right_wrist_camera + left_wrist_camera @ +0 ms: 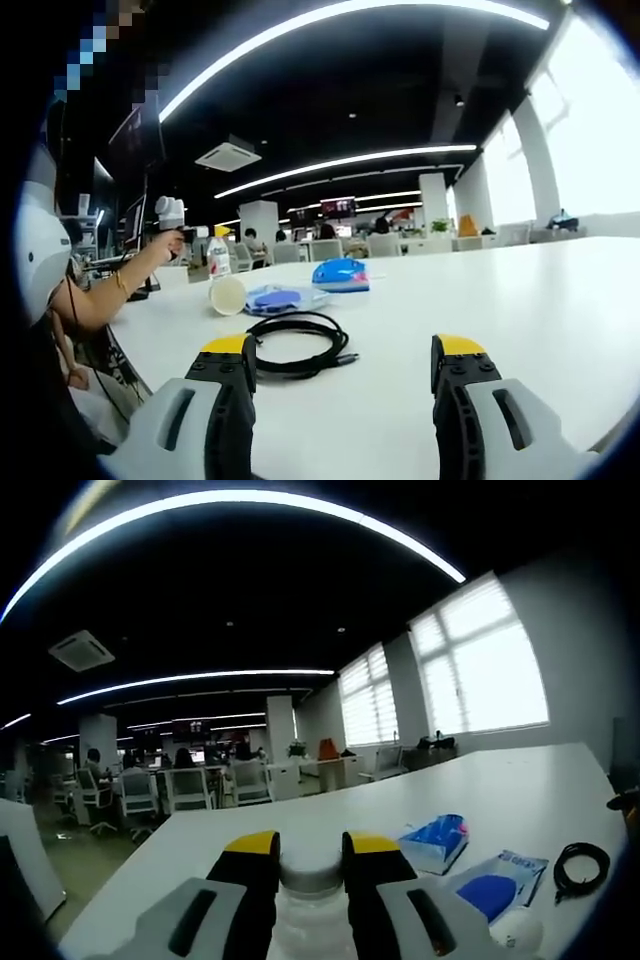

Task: Arrange the tabletop items into an orderly group along one side of the table until the central work area is clear of visible clutter.

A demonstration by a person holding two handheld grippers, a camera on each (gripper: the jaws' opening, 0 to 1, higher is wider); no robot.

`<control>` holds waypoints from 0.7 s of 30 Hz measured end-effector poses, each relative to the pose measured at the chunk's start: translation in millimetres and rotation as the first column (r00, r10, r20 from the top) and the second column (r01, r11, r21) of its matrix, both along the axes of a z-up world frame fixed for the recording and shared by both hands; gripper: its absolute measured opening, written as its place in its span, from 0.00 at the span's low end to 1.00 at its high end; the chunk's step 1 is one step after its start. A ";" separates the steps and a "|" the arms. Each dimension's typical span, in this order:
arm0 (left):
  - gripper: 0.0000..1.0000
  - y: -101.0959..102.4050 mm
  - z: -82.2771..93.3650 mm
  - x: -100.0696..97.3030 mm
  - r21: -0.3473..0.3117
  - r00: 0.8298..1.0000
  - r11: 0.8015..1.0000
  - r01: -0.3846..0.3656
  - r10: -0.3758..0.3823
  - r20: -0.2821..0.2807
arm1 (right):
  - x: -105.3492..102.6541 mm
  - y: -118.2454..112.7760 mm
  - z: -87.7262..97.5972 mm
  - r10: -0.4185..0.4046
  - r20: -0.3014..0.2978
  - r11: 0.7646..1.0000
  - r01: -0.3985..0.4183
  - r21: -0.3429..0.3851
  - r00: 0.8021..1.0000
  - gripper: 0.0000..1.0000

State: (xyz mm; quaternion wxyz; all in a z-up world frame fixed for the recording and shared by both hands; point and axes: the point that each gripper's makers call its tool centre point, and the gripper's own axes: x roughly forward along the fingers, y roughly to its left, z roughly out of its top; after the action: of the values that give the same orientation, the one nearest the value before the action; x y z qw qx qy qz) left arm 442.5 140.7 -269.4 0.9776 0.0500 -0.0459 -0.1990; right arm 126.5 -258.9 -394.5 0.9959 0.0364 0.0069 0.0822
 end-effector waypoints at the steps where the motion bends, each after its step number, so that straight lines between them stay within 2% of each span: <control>1: 0.23 0.0 0.2 -0.2 0.004 1.000 1.000 -0.002 0.002 0.002 | -0.2 -0.3 -0.7 0.000 -0.002 1.000 0.000 0.000 1.000 0.68; 12: 0.25 1.6 1.8 -2.7 0.009 1.000 1.000 -0.012 0.012 0.015 | -0.3 -1.5 -3.1 -0.003 -0.007 1.000 0.003 0.006 1.000 0.68; 21: 0.27 0.1 6.2 -9.6 0.039 0.999 0.999 -0.005 0.004 0.033 | 0.3 1.3 -2.1 0.003 -0.003 1.000 -0.003 0.003 1.000 0.68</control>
State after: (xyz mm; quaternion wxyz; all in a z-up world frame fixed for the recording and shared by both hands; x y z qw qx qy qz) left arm 432.9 140.8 -263.3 0.9760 0.0727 -0.0582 -0.1969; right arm 126.8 -257.7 -396.6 0.9957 0.0379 0.0086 0.0838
